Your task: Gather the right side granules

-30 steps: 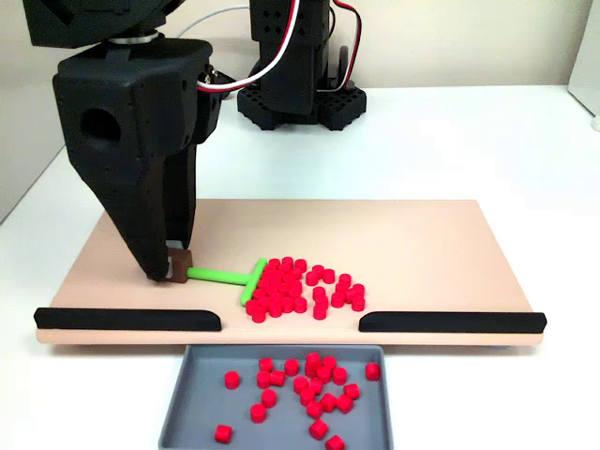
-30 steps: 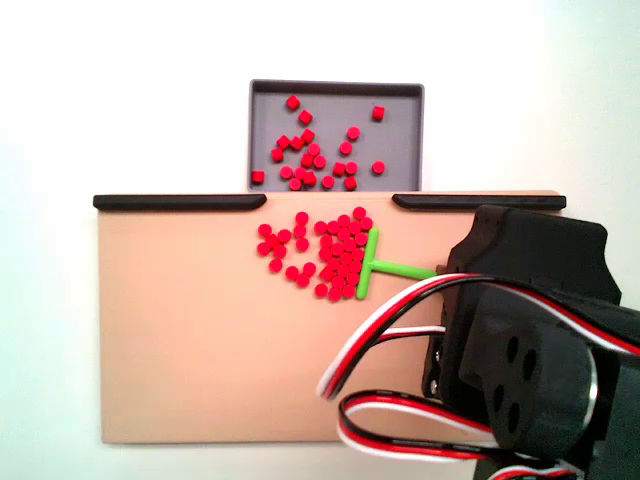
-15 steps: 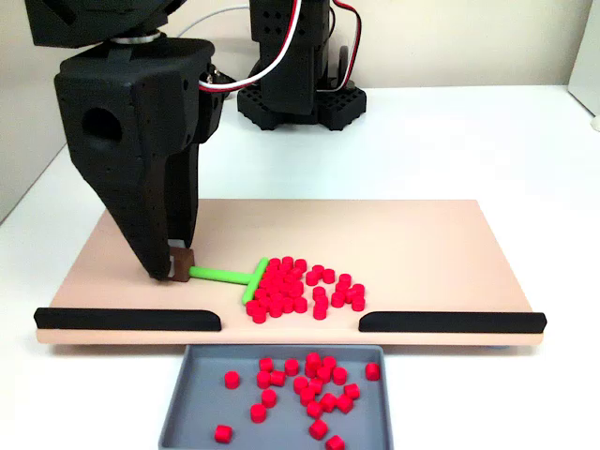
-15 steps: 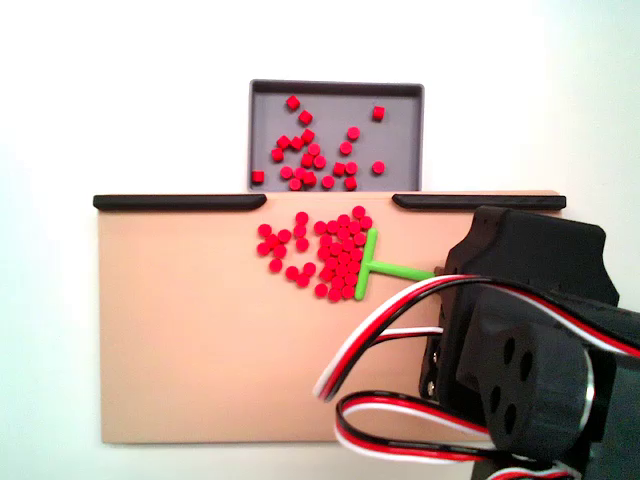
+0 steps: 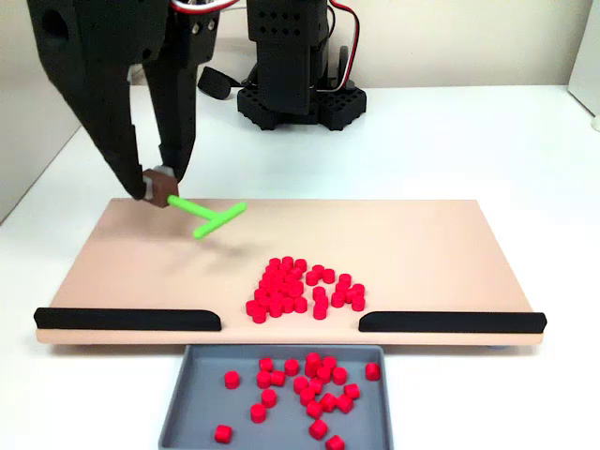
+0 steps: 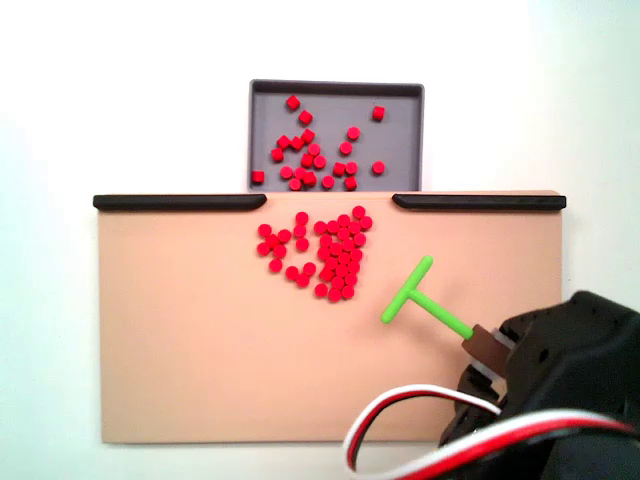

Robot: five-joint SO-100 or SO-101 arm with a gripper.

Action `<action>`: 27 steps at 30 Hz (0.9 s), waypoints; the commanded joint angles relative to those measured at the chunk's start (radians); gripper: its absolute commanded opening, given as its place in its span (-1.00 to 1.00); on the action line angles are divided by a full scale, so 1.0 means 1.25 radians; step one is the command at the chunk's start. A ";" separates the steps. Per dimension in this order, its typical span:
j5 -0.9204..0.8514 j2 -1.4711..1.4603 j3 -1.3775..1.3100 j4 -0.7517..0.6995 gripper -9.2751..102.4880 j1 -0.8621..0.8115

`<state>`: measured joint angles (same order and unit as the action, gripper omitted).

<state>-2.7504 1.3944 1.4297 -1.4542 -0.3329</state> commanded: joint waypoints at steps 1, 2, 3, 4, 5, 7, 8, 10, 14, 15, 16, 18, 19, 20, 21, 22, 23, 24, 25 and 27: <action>0.232 0.076 0.029 0.004 -0.84 0.038; 0.306 0.087 0.034 0.004 -0.84 0.052; 0.377 0.098 0.040 0.004 -0.84 0.066; 0.443 0.108 0.045 0.004 -0.84 0.080; 0.502 0.124 0.058 0.004 -0.84 0.094; 0.610 0.148 0.083 0.004 -0.84 0.125; 0.655 0.160 0.099 0.004 -0.84 0.137; 0.736 0.168 0.119 0.004 -0.84 0.158; 0.881 0.180 0.128 0.004 -0.84 0.193; 0.903 0.191 0.136 0.004 -0.84 0.202; 0.929 0.201 0.145 0.004 -0.84 0.212; 0.972 0.223 0.168 0.004 -0.84 0.232; 0.994 0.232 0.179 0.004 -0.84 0.239; 1.011 0.244 0.191 0.004 -0.84 0.245; 1.022 0.255 0.204 0.004 -0.84 0.252; 1.036 0.263 0.210 0.004 -0.84 0.258; 1.050 0.268 0.211 0.004 -0.84 0.263; 1.065 0.270 0.211 0.004 -0.84 0.266; 1.075 0.272 0.211 0.004 -0.84 0.270; 1.092 0.276 0.211 0.004 -0.84 0.272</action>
<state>-1.4097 1.7027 1.6981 -1.4527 0.0000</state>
